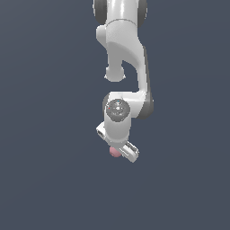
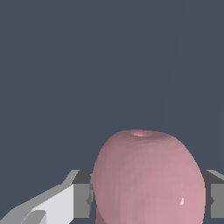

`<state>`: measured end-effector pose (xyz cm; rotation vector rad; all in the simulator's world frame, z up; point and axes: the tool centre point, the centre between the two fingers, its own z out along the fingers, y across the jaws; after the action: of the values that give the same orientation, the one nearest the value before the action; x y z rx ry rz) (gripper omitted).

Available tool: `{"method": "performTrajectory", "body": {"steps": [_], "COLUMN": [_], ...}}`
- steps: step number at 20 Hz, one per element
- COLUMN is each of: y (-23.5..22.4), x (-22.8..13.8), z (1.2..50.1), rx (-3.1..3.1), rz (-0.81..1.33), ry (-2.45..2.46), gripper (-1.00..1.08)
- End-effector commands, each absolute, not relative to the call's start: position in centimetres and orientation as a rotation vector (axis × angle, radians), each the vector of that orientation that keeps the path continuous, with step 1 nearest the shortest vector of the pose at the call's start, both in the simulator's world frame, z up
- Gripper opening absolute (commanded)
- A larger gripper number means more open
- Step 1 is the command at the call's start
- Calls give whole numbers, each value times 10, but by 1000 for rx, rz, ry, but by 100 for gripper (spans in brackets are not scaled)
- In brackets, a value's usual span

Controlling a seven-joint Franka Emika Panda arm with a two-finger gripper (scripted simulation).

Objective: Pick up the object and move it to a goal position.

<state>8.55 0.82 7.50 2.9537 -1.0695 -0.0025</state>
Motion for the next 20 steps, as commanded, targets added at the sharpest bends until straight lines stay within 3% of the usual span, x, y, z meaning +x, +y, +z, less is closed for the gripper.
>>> {"method": "performTrajectory", "body": {"steps": [1, 20], "y": [9, 15], "x": [81, 23], "z": [92, 296], "rx": [2954, 2954], "rz": [-1, -1], "ry": [-1069, -1072], "gripper": [-100, -100]}}
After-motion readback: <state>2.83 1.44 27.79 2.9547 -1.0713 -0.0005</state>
